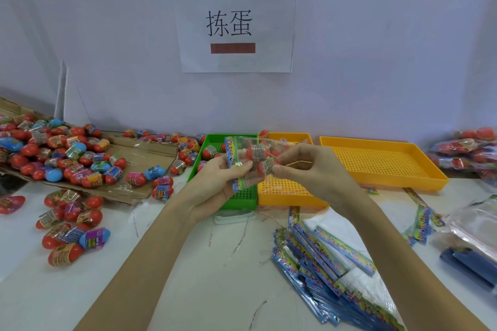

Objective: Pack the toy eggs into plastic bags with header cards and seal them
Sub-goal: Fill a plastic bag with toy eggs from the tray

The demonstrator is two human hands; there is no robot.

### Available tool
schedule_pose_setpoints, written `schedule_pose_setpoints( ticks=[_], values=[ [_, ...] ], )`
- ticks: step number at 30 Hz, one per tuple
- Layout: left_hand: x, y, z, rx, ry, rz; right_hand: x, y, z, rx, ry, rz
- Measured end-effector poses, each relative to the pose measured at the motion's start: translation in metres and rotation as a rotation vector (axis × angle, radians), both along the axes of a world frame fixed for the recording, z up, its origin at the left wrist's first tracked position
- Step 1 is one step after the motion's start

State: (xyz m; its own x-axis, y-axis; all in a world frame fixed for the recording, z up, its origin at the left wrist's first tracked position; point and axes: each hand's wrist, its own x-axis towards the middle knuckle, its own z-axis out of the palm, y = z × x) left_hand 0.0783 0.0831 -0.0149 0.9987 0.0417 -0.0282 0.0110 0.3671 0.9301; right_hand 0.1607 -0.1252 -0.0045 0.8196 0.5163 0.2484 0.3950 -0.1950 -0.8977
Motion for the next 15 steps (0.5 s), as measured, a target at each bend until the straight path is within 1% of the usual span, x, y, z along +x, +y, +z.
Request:
schedule_pose_setpoints(
  ticks=[4,7,13,15],
  values=[
    [0.0009,0.0002,-0.0006,0.043,-0.019,-0.023,0.0001,0.0014,-0.0017,0.057,0.058,0.007],
    [0.0002,-0.0004,-0.0004,0.041,-0.050,-0.065,-0.0018,0.0024,-0.0017,0.108,0.070,0.033],
    [0.0006,0.0016,-0.0042,0.106,-0.100,-0.078,-0.0039,0.0075,-0.0022,0.018,-0.016,0.091],
    [-0.0010,0.0007,-0.0038,0.182,-0.127,-0.106,-0.0053,0.0075,0.0000,0.015,-0.069,0.075]
  ],
)
